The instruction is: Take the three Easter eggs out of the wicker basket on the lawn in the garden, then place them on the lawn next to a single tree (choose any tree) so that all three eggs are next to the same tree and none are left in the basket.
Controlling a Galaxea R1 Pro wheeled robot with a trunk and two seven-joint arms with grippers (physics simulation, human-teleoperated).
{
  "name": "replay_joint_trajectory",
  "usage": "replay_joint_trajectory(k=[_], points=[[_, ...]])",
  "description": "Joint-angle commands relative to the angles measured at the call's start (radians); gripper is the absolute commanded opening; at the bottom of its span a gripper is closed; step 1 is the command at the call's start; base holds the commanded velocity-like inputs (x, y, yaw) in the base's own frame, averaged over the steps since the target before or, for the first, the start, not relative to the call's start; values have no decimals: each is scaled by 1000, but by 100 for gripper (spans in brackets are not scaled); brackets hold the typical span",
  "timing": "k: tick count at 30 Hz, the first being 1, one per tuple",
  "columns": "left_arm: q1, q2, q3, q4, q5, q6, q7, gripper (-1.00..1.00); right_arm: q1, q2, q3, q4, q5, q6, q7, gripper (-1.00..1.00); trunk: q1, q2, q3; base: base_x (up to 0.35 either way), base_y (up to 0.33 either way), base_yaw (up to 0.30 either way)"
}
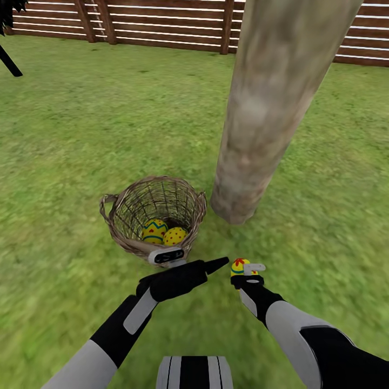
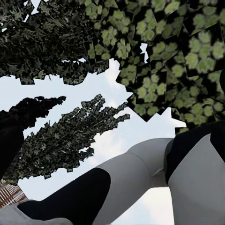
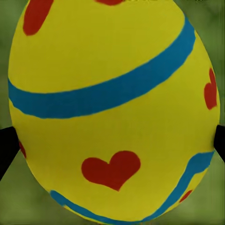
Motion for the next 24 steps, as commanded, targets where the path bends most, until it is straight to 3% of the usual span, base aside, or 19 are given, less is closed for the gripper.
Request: replay_joint_trajectory(k=[1, 5, 24], points=[[0, 0, -2, 0, 5, 11, 2, 100, 1, 1, -8, 0, -18, 6, 38, 100, 0, 0, -1, 0, 0, 0], [1, 0, -1, -1, 5, 12, 36, 100, 1, -1, -7, -1, -18, 6, 40, 100, -2, 1, 15, 0, 0, 0], [1, 2, 0, 1, 5, 19, 39, 100, 1, -5, -7, -1, -16, 30, 37, 100, -10, 5, 88, 0, 0, 0]])
